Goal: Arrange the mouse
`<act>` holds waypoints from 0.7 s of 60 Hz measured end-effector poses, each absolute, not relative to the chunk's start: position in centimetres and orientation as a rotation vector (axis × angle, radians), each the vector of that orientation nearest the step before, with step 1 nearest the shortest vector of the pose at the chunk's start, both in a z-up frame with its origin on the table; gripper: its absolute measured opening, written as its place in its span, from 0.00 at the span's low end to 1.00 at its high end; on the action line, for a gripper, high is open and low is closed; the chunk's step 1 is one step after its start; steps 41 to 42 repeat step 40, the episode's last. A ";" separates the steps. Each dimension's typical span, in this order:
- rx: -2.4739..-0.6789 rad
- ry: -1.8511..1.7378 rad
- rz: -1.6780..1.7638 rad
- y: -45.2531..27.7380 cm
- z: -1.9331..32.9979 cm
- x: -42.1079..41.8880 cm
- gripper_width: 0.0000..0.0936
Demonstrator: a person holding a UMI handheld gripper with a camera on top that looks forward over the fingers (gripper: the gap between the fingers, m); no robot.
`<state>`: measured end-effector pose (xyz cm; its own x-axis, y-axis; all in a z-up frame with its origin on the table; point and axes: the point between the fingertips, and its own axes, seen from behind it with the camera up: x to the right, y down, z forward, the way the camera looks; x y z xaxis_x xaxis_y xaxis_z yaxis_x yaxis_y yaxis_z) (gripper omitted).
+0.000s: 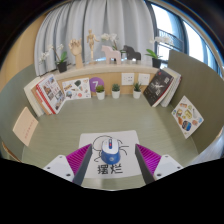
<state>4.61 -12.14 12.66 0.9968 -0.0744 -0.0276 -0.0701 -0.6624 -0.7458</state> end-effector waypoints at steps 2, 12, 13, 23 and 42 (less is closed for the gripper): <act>-2.275 0.096 -0.009 -13.2 14.0 4.7 0.92; -2.211 0.071 0.013 -19.0 18.2 4.3 0.92; -2.209 0.067 0.020 -19.6 18.5 4.6 0.92; -2.181 0.042 0.033 -24.7 20.4 5.3 0.92; -2.132 0.054 0.041 -28.9 23.3 7.2 0.91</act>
